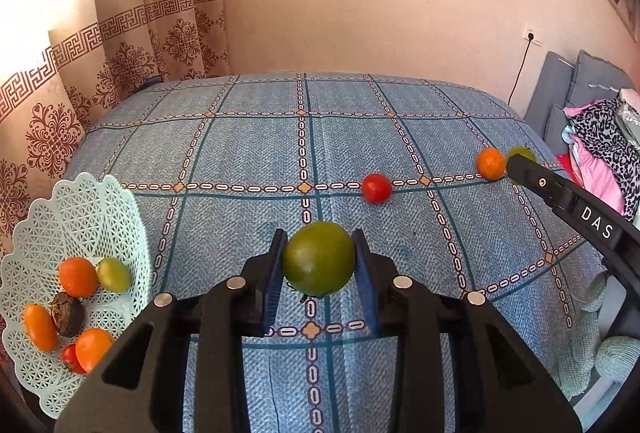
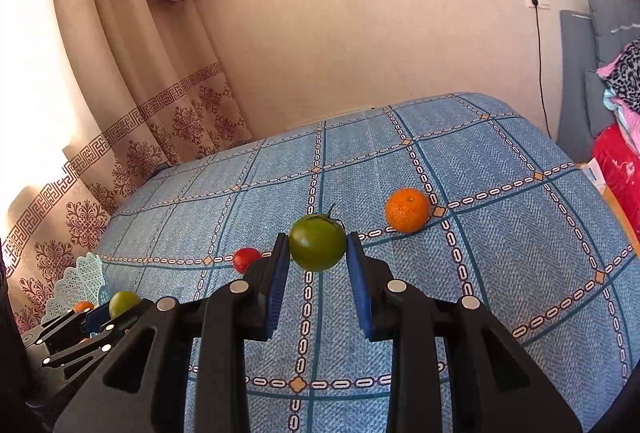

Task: Organize fruits
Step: 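Carry both green tomatoes to the blue basket and open both tools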

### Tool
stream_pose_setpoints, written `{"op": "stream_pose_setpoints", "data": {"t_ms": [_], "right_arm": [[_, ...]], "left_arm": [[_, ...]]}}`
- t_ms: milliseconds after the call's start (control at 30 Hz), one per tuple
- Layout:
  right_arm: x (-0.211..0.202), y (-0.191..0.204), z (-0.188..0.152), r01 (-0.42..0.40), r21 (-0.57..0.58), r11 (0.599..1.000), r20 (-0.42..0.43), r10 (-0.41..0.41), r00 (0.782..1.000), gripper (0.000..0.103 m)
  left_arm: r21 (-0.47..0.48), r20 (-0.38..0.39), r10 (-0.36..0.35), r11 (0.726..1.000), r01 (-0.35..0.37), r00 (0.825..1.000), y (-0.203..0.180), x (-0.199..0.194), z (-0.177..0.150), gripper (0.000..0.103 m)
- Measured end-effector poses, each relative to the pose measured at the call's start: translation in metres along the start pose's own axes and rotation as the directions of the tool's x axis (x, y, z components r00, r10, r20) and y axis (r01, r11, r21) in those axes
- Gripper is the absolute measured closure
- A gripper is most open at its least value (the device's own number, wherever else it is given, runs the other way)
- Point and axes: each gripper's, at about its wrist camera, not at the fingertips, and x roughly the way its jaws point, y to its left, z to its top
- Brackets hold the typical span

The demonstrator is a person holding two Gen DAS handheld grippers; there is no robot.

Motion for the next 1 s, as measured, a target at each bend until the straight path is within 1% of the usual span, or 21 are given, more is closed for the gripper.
{"op": "stream_pose_setpoints", "data": {"t_ms": [233,367,600,833,1000], "right_arm": [[-0.024,0.016,0.008,-0.066,-0.011,0.998,0.039,0.066,0.997,0.074],[-0.035,0.036,0.007,-0.102,-0.038,0.994,0.045,0.103,0.994,0.074],[-0.046,0.076,-0.005,-0.164,-0.108,0.981,0.015,0.167,0.986,0.074],[-0.052,0.106,-0.014,-0.203,-0.142,0.969,-0.014,0.203,0.979,0.074],[-0.049,0.125,-0.022,-0.223,-0.156,0.962,-0.035,0.22,0.975,0.074]], "left_arm": [[-0.033,0.043,0.014,0.999,-0.012,0.999,0.023,-0.028,-0.001,0.07],[-0.042,0.064,0.033,0.999,-0.03,0.997,0.039,-0.041,-0.002,0.07],[-0.069,0.099,0.081,0.995,-0.074,0.992,0.073,-0.059,-0.005,0.069],[-0.116,0.102,0.115,0.988,-0.103,0.988,0.112,-0.069,-0.008,0.069],[-0.143,0.093,0.139,0.982,-0.125,0.986,0.136,-0.077,-0.018,0.069]]}}
